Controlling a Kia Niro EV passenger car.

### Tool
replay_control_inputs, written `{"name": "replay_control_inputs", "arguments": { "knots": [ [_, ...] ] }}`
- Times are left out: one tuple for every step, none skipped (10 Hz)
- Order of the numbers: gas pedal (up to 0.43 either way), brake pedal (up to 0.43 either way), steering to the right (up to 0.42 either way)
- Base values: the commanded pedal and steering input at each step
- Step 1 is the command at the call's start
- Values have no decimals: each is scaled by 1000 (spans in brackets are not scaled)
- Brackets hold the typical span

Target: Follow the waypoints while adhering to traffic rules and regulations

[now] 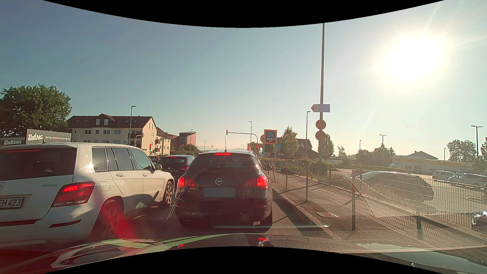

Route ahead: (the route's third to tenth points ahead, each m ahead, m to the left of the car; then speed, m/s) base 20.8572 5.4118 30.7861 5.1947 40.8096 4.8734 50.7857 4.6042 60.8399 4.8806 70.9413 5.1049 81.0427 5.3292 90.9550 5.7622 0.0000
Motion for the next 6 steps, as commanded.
{"name": "replay_control_inputs", "arguments": {
  "knots": [
    [0, 274, -18],
    [0, 274, -18],
    [0, 274, -18],
    [0, 274, -18],
    [0, 274, -18],
    [0, 274, -18]
  ]
}}
